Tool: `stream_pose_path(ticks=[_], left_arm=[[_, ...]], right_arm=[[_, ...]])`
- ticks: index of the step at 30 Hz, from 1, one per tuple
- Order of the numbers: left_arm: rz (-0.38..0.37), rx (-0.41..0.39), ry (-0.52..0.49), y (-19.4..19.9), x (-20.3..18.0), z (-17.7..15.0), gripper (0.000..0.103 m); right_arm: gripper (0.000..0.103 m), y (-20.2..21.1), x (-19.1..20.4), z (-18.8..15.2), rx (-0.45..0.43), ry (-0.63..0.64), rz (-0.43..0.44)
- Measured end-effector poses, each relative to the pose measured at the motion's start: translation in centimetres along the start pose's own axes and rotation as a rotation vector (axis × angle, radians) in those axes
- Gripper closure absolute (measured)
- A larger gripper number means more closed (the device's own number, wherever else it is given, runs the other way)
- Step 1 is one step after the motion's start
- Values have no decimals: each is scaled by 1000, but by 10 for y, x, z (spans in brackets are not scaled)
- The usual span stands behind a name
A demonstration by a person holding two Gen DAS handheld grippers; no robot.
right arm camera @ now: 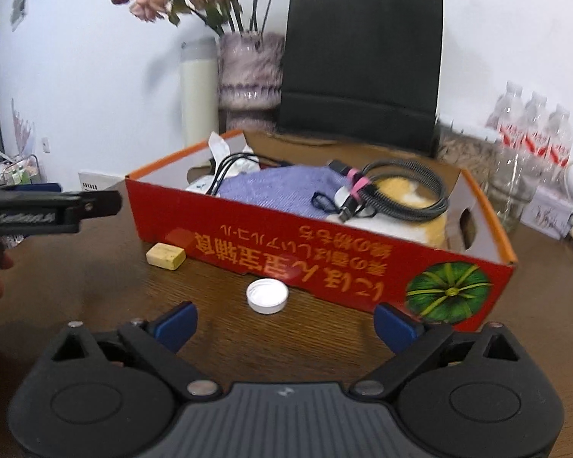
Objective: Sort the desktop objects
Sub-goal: 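Withdraw both tools toward the white bottle cap and yellow block, then grasp the white bottle cap with the right tool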
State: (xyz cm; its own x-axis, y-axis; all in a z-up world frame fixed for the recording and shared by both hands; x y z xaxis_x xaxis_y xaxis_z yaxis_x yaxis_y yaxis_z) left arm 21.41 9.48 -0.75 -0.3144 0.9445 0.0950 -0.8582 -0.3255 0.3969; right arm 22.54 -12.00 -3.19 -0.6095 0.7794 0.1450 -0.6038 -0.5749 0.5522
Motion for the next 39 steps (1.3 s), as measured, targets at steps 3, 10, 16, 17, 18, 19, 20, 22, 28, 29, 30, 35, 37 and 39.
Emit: stream_pose_path(ticks=[3,10,16,17,18,19,20,22,28,29,30,35,37,39], left_arm=[[-4,16,-7,-3,4,-2,0],[-7,49,-26,-12,11,-8,0],[-13,65,-31,-16,16,-11,0],[-14,66,-30,-16,16,-11,0],[-13,66,-29,-16,17,-11,0],[-14,66,-29,-16,17,-10,0],[-14,67,-28,-16,17,-10,0],[-14,66,-30,-16,17,-10,0],[-6,64,-36,-15,15,-12,0],[-4,66,-35,-16,15,-12,0],[-4,68,-32,-16,14,-13,0],[-19,71,-31,-15,3,-12,0],[-22,72,-43,-15,-4,-13,0],[-29,83,-44,-15,-12,-14,0]], right_arm=[[13,-15,1,4,20,-41,0],[36,-42,9,10,47,-63,-20],[54,-48,8,12,42,-86,-66],[56,-48,8,12,42,-89,-71],[61,-48,8,12,40,-86,-76],[69,-48,10,12,39,-77,-81],[73,-48,10,12,38,-75,-77],[76,-48,11,12,35,-74,-68],[76,-45,13,11,25,-79,-37],[76,-44,13,11,22,-80,-34],[76,-43,13,11,16,-80,-30],[76,-32,12,13,-13,-71,-12],[76,-27,9,13,-19,-67,-10],[76,-22,4,12,-22,-65,-11]])
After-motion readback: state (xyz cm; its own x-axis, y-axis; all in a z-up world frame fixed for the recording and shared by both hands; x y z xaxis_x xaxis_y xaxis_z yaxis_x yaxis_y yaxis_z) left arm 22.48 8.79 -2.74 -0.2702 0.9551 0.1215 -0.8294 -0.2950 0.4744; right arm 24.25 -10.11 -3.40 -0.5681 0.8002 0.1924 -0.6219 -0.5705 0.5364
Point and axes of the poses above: each gripper's, at about its wrist camera, not at the fingertips, and y roughly against the way its jaws point, x to its left, z to its top, the point moved 5 cm from there along -y, roughly the way its jaws point, and after that the axes turned 14 degrees about z, right-handed, at the moved point
